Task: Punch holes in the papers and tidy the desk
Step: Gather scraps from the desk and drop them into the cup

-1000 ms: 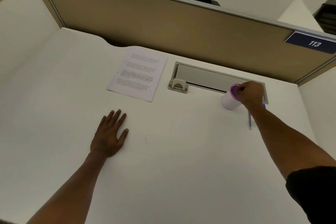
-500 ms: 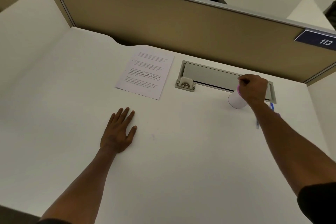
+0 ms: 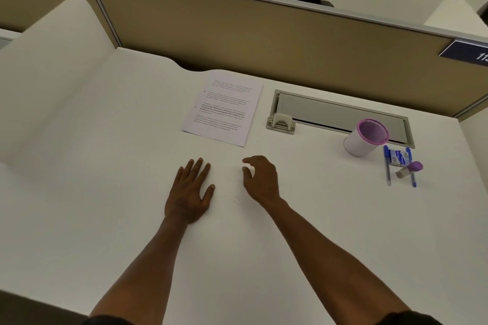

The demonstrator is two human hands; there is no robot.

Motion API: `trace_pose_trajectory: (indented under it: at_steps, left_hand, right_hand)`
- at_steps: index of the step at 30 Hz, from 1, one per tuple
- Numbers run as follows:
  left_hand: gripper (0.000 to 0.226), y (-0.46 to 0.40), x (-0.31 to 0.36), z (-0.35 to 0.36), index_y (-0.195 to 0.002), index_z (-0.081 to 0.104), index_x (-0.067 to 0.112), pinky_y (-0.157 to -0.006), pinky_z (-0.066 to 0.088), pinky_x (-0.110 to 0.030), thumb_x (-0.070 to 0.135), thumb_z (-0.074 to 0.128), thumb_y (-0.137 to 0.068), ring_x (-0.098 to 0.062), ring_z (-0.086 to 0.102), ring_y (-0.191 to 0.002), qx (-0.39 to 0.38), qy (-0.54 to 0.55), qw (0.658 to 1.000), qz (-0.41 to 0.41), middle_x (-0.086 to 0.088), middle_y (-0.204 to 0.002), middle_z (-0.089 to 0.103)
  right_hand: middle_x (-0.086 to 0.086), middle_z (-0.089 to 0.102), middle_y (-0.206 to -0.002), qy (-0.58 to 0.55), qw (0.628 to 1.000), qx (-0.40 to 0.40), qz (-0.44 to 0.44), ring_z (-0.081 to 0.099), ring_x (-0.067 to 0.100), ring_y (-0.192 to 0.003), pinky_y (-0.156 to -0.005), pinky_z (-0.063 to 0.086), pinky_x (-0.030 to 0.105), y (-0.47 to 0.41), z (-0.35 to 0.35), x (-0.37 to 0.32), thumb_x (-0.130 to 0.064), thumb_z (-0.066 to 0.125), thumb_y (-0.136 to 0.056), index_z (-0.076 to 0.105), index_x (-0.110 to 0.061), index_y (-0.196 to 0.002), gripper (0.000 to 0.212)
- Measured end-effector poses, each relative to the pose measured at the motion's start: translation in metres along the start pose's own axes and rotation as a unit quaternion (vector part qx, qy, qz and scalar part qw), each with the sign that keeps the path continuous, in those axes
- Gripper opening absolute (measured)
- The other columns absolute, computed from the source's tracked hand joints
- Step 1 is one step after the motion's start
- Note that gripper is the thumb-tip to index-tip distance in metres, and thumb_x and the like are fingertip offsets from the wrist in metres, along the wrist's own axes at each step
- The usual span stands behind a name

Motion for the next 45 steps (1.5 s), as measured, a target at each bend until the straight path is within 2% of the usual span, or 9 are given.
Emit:
trace_pose_trajectory:
  at_steps: [5, 11, 16, 22, 25, 30, 34, 41, 45]
  left_hand:
    - [0.066, -0.001, 0.0, 0.0, -0.158, 0.021, 0.029, -0.126, 0.013, -0.042, 0.05, 0.037, -0.098, -0.014, 0.006, -0.155, -0.005, 0.009, 1.0, 0.002, 0.004, -0.167, 0.016]
    - [0.066, 0.0, -0.001, 0.002, -0.158, 0.02, 0.029, -0.127, 0.011, -0.041, 0.051, 0.036, -0.098, -0.014, 0.004, -0.155, -0.01, 0.009, 1.0, 0.001, 0.005, -0.167, 0.014]
    - [0.066, 0.0, 0.0, 0.002, -0.158, 0.019, 0.029, -0.127, 0.011, -0.042, 0.052, 0.033, -0.098, -0.015, 0.004, -0.155, -0.013, 0.004, 1.0, 0.009, 0.004, -0.167, 0.014]
    - [0.066, 0.0, -0.001, 0.003, -0.158, 0.018, 0.029, -0.127, 0.01, -0.042, 0.053, 0.032, -0.098, -0.015, 0.002, -0.155, -0.018, 0.008, 1.0, 0.008, 0.004, -0.167, 0.012]
    - [0.065, 0.0, 0.0, 0.002, -0.158, 0.022, 0.028, -0.126, 0.012, -0.043, 0.051, 0.034, -0.098, -0.016, 0.005, -0.155, -0.011, 0.013, 1.0, 0.01, 0.003, -0.167, 0.015]
    - [0.066, 0.0, 0.0, 0.001, -0.157, 0.023, 0.027, -0.126, 0.013, -0.044, 0.051, 0.035, -0.097, -0.017, 0.006, -0.155, -0.004, 0.013, 1.0, 0.013, 0.002, -0.167, 0.017]
    - [0.066, 0.0, 0.0, 0.001, -0.157, 0.024, 0.026, -0.126, 0.014, -0.044, 0.052, 0.033, -0.097, -0.018, 0.007, -0.155, -0.004, 0.019, 1.0, 0.015, 0.001, -0.166, 0.017]
    - [0.065, 0.001, 0.0, 0.0, -0.157, 0.026, 0.026, -0.126, 0.011, -0.042, 0.051, 0.034, -0.098, -0.018, 0.008, -0.155, -0.007, 0.01, 1.0, 0.011, 0.001, -0.166, 0.018]
    - [0.065, 0.001, 0.0, 0.0, -0.157, 0.025, 0.026, -0.127, 0.01, -0.042, 0.052, 0.033, -0.098, -0.017, 0.006, -0.155, -0.007, 0.014, 1.0, 0.012, 0.002, -0.167, 0.016]
  right_hand:
    - [0.009, 0.044, -0.141, 0.152, 0.975, -0.151, -0.056, 0.035, 0.026, -0.134, -0.102, 0.043, 0.033, 0.018, 0.046, -0.003, 0.003, 0.046, -0.086, 0.047, -0.005, -0.138, 0.053]
    - [0.01, 0.057, -0.12, 0.192, 0.965, -0.138, -0.11, 0.051, 0.029, -0.117, -0.078, 0.055, 0.038, 0.054, 0.058, -0.012, 0.007, 0.049, -0.077, 0.059, -0.001, -0.118, 0.042]
    - [0.016, 0.05, -0.137, 0.195, 0.964, -0.132, -0.124, 0.042, 0.031, -0.13, -0.1, 0.047, 0.04, 0.042, 0.06, -0.027, 0.006, 0.046, -0.083, 0.049, 0.001, -0.134, 0.052]
    - [0.016, 0.059, -0.126, 0.221, 0.938, -0.157, -0.218, 0.055, 0.033, -0.116, -0.09, 0.053, 0.04, 0.069, 0.045, -0.02, 0.01, 0.049, -0.079, 0.055, 0.004, -0.128, 0.05]
    - [0.015, 0.06, -0.126, 0.197, 0.967, -0.089, -0.132, 0.056, 0.032, -0.118, -0.093, 0.052, 0.043, 0.068, 0.023, 0.0, -0.001, 0.051, -0.088, 0.059, -0.001, -0.127, 0.04]
    - [0.01, 0.007, -0.163, 0.187, 0.975, -0.122, -0.009, 0.0, 0.023, -0.151, -0.123, 0.005, 0.036, 0.065, 0.031, 0.018, -0.033, 0.03, -0.104, 0.018, -0.008, -0.153, 0.056]
    - [0.005, 0.006, -0.163, 0.166, 0.979, -0.115, -0.023, 0.0, 0.016, -0.151, -0.121, -0.004, 0.026, 0.091, 0.048, 0.003, -0.032, 0.024, -0.105, 0.013, -0.009, -0.154, 0.055]
    - [0.011, 0.052, -0.141, 0.064, 0.991, 0.064, 0.098, 0.046, 0.024, -0.133, -0.113, 0.033, 0.027, 0.085, -0.005, 0.021, -0.007, 0.046, -0.096, 0.053, -0.005, -0.135, 0.04]
    - [0.008, 0.051, -0.129, 0.15, 0.984, 0.006, 0.094, 0.043, 0.026, -0.123, -0.097, 0.045, 0.029, 0.085, 0.009, 0.022, 0.005, 0.044, -0.085, 0.056, -0.001, -0.126, 0.044]
Point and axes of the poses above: each hand's wrist, its own y-axis away from the middle knuckle, its own z-axis out of the palm, x = y × z, the point moved 8 cm from there along -y, towards the middle knuckle
